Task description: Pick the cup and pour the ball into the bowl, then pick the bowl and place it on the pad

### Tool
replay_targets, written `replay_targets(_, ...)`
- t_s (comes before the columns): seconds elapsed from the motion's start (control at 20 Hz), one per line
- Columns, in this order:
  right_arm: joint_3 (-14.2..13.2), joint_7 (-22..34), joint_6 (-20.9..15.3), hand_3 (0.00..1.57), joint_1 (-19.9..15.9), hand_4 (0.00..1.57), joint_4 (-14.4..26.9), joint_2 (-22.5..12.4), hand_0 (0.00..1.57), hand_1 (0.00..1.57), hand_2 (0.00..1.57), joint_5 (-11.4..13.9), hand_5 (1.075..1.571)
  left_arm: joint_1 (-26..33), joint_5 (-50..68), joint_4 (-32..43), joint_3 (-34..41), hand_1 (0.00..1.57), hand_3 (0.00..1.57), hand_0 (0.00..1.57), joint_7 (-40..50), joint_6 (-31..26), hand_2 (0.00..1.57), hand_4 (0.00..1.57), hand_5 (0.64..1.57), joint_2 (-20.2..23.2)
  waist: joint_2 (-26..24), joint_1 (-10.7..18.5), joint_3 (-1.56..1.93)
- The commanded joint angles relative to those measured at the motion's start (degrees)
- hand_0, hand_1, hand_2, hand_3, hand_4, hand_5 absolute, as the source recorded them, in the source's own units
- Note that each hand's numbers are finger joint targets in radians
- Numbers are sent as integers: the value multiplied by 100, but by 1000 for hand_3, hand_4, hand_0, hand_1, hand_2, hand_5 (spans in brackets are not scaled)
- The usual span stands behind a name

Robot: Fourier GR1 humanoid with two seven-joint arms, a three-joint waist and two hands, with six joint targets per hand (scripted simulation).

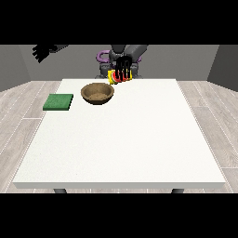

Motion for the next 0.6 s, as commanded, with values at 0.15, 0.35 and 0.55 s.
replay_targets(0.15,298,-141,-26,0,-300,666,171,262,0,0,0,213,1562,-348,-533,-553,-955,267,1366,267,968,-1413,1298,681,1566,-86,48,-245,-2)
replay_targets(0.35,176,8,167,0,-438,681,419,14,0,0,0,85,1562,-262,-383,-1199,-1478,0,1452,0,1007,-2415,1127,852,1571,-87,-64,-396,-3)
replay_targets(0.55,205,10,-205,0,-379,714,245,196,0,0,0,204,1565,-207,-503,-1573,-1083,0,1473,0,822,-2379,1178,913,1571,-88,49,-37,-7)
